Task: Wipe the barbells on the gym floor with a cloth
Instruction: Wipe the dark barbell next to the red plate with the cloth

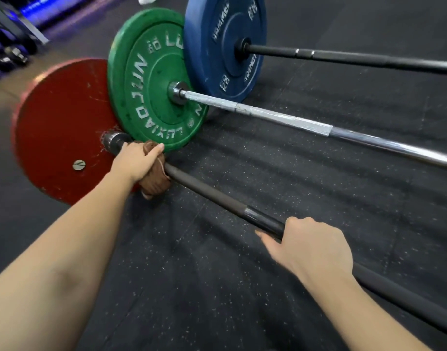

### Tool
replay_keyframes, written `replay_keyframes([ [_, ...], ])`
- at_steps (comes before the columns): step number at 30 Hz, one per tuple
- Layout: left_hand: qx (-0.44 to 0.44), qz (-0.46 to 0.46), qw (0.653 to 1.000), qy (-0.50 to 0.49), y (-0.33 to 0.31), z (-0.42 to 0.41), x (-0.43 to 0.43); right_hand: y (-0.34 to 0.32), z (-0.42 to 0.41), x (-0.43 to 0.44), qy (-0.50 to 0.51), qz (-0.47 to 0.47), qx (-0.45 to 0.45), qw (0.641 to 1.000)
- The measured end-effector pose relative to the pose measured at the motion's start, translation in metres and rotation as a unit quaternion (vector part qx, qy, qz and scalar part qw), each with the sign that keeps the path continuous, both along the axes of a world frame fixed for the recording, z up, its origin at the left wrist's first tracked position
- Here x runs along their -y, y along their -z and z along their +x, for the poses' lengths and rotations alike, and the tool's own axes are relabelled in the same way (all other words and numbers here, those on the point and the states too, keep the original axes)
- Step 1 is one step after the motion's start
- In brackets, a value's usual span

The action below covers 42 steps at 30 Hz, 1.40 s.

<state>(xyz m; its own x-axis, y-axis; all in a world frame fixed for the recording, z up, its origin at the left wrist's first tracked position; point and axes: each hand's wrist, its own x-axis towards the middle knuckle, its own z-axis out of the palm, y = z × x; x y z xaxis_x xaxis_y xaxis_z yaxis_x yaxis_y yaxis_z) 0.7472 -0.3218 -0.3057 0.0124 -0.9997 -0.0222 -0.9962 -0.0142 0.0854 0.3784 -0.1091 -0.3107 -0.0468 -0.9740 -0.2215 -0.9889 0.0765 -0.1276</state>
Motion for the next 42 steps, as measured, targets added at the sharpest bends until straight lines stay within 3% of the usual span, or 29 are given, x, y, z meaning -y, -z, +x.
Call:
replay_keyframes([
  [4, -0.026, 0.010, 1.000, -0.007, -0.002, -0.028, -0.026, -0.001, 0.000, -0.001, -0.002, -0.011, 0.002, 1.000],
  [8, -0.028, -0.076, 0.996, 0.021, 0.006, -0.058, -0.055, -0.003, 0.001, -0.002, 0.001, -0.006, -0.004, 1.000],
  [10, -0.016, -0.069, 0.997, 0.015, 0.003, -0.053, -0.051, -0.003, 0.002, -0.002, 0.000, -0.005, -0.005, 1.000],
  [13, -0.027, 0.002, 1.000, -0.016, -0.007, -0.022, -0.026, -0.003, 0.001, -0.003, 0.001, -0.001, -0.006, 1.000],
  [20, -0.057, -0.029, 0.985, -0.160, -0.003, 0.009, 0.008, -0.001, 0.003, -0.001, 0.007, -0.006, -0.010, 1.000],
  [24, -0.153, -0.036, 0.962, -0.221, 0.005, 0.003, 0.007, 0.000, 0.003, 0.000, 0.006, -0.006, -0.011, 1.000],
  [30, -0.216, -0.102, 0.939, -0.246, 0.022, -0.046, -0.040, 0.000, 0.003, -0.002, 0.008, -0.001, 0.003, 1.000],
  [35, -0.372, -0.123, 0.868, -0.304, 0.038, -0.057, -0.032, 0.001, 0.002, -0.002, 0.007, -0.006, -0.005, 1.000],
  [42, -0.362, -0.146, 0.829, -0.401, 0.036, -0.037, 0.017, 0.002, 0.004, -0.001, 0.011, -0.007, -0.012, 1.000],
])
